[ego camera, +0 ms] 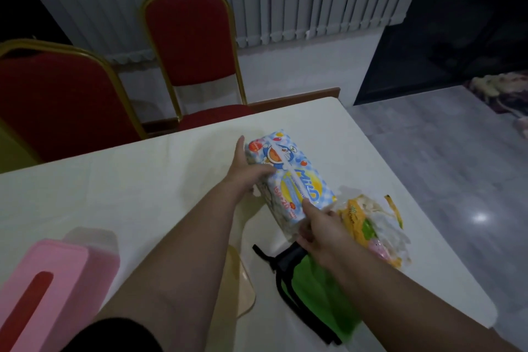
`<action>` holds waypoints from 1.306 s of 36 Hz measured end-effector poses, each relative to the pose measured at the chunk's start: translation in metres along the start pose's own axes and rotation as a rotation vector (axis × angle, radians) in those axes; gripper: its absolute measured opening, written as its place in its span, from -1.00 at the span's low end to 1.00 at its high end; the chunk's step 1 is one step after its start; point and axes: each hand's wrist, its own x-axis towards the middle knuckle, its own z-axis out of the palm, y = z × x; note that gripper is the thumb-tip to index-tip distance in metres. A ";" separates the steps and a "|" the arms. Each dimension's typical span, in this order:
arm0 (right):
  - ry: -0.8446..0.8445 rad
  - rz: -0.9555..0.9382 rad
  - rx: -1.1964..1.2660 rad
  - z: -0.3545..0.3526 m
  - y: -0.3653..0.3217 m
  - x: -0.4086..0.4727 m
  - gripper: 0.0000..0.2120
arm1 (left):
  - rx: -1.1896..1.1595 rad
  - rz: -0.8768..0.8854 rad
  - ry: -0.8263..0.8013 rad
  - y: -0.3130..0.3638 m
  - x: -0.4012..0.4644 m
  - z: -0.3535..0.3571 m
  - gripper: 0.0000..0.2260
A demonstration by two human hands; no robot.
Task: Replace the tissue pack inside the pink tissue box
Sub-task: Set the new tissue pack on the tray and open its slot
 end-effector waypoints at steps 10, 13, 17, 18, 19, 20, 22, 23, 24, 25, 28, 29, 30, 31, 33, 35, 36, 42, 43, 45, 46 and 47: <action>-0.208 -0.008 0.017 -0.013 -0.004 0.006 -0.46 | -0.097 -0.028 0.051 0.005 0.000 -0.026 -0.44; -0.262 -0.101 -0.072 -0.009 -0.015 -0.001 -0.44 | -0.147 0.031 0.130 0.004 -0.019 -0.049 -0.54; -0.372 -0.210 -0.255 0.014 -0.026 -0.015 -0.48 | -0.052 0.055 0.249 -0.010 -0.060 -0.096 -0.61; -0.413 -0.229 -0.293 0.022 -0.026 -0.020 -0.45 | -0.029 0.069 0.283 -0.018 -0.073 -0.108 -0.65; -0.449 -0.242 -0.332 0.031 -0.024 -0.026 -0.41 | -0.005 0.079 0.313 -0.026 -0.088 -0.120 -0.69; -0.473 -0.252 -0.358 0.036 -0.022 -0.027 -0.38 | 0.024 0.083 0.326 -0.033 -0.100 -0.128 -0.72; -0.545 -0.273 -0.404 0.046 -0.015 -0.033 -0.41 | 0.096 0.069 0.351 -0.048 -0.126 -0.142 -0.76; -0.587 -0.276 -0.426 0.053 -0.009 -0.038 -0.49 | 0.123 0.056 0.381 -0.057 -0.141 -0.149 -0.76; -0.624 -0.273 -0.440 0.059 -0.003 -0.043 -0.59 | 0.136 0.052 0.416 -0.067 -0.155 -0.155 -0.75; -0.649 -0.271 -0.441 0.064 0.003 -0.049 -0.70 | 0.140 0.043 0.441 -0.075 -0.169 -0.159 -0.73; -0.721 -0.267 -0.446 0.073 0.016 -0.061 -0.81 | 0.094 0.065 0.517 -0.102 -0.201 -0.161 -0.67; -0.740 -0.273 -0.471 0.076 0.022 -0.065 -0.79 | 0.072 0.076 0.550 -0.110 -0.211 -0.159 -0.65; -0.757 -0.274 -0.498 0.078 0.028 -0.067 -0.74 | 0.061 0.094 0.586 -0.120 -0.218 -0.159 -0.64; -0.759 -0.270 -0.523 0.079 0.035 -0.068 -0.68 | 0.057 0.098 0.610 -0.129 -0.226 -0.158 -0.64; -0.742 -0.270 -0.559 0.078 0.043 -0.070 -0.68 | 0.060 0.068 0.627 -0.146 -0.237 -0.156 -0.63; -0.721 -0.275 -0.583 0.074 0.049 -0.070 -0.74 | 0.086 0.038 0.629 -0.157 -0.242 -0.153 -0.62; -0.717 -0.269 -0.585 0.071 0.054 -0.071 -0.76 | 0.099 0.032 0.628 -0.163 -0.245 -0.152 -0.61; -0.671 -0.278 -0.591 0.053 0.071 -0.071 -0.72 | 0.107 0.033 0.560 -0.175 -0.254 -0.149 -0.72; -0.664 -0.287 -0.594 0.052 0.072 -0.071 -0.67 | 0.094 0.042 0.546 -0.176 -0.255 -0.148 -0.74; -0.642 -0.301 -0.605 0.050 0.073 -0.072 -0.65 | 0.080 0.061 0.526 -0.177 -0.257 -0.146 -0.73; -0.630 -0.305 -0.613 0.050 0.073 -0.073 -0.66 | 0.076 0.068 0.519 -0.178 -0.258 -0.145 -0.74; -0.621 -0.311 -0.621 0.050 0.073 -0.074 -0.66 | 0.072 0.072 0.514 -0.179 -0.258 -0.145 -0.74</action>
